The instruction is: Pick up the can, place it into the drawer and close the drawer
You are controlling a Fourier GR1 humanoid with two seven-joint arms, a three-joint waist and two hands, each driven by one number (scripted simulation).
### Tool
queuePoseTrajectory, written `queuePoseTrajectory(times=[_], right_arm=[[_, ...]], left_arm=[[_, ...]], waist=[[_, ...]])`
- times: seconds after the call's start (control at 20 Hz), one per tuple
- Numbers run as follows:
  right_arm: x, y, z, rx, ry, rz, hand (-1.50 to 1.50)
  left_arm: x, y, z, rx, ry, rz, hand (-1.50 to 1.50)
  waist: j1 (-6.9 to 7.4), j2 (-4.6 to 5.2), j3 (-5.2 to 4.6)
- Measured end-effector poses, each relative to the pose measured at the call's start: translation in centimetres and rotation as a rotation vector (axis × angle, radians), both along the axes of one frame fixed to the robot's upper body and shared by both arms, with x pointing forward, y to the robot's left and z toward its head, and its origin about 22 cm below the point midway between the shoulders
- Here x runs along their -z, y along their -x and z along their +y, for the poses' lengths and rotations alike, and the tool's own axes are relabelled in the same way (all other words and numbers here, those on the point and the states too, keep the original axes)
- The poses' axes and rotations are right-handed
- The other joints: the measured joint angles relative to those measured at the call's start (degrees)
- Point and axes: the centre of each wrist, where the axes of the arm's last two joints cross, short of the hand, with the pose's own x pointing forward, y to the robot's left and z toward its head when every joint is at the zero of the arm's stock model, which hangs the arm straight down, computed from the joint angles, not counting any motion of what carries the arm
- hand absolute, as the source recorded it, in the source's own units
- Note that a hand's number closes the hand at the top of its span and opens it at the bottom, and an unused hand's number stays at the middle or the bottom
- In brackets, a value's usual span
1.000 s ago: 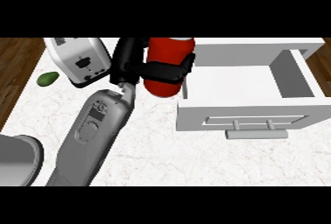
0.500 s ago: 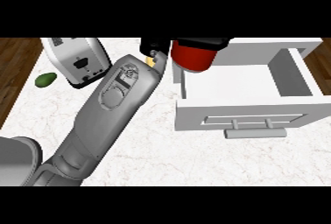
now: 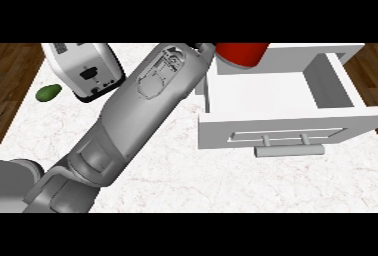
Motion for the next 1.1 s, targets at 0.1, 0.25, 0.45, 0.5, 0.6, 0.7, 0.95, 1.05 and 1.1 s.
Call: queuePoseTrajectory(times=[0.1,0.25,0.45,0.5,0.6,0.7,0.95,1.05,1.1], right_arm=[[0.4,-0.2,-0.2,-0.003,0.0,-0.002,-1.5],[0.2,-0.5,-0.4,-0.003,0.001,-0.002,-1.5],[0.4,-0.8,-0.1,-0.01,0.007,0.002,-1.5],[0.3,-0.9,-0.2,-0.012,0.008,-0.001,-1.5],[0.2,-1.4,-0.2,-0.019,0.008,-0.007,-1.5],[0.0,-1.7,-0.2,-0.026,0.008,-0.01,-1.5],[0.1,-2.6,0.1,-0.032,0.009,-0.012,-1.5],[-0.2,-2.4,0.2,-0.037,0.007,-0.018,-1.5],[-0.1,-2.4,0.4,-0.041,0.008,-0.016,-1.5]], left_arm=[[-0.2,-0.2,-0.4,-0.005,-0.012,0.003,1.5],[-0.6,-0.7,-0.9,-0.011,-0.027,0.008,1.5],[-0.3,-1.0,-1.5,-0.028,-0.057,0.005,1.5],[0.0,-1.0,-1.6,-0.029,-0.064,0.009,1.5],[0.2,-1.3,-1.6,-0.038,-0.069,0.017,1.5],[0.6,-1.4,-1.7,-0.046,-0.078,0.025,1.5],[1.9,-1.6,-1.6,-0.071,-0.111,0.003,1.5],[2.2,-1.8,-1.5,-0.085,-0.118,-0.002,1.5],[2.7,-1.8,-1.4,-0.09,-0.122,-0.001,1.5]], waist=[[-0.06,0.03,0.0],[-0.21,0.07,0.01],[-0.99,0.25,0.03],[-1.13,0.27,0.04],[-1.62,0.45,0.06],[-2.07,0.55,0.07],[-2.5,0.69,0.09],[-2.93,0.76,0.08],[-3.14,0.8,0.09]])
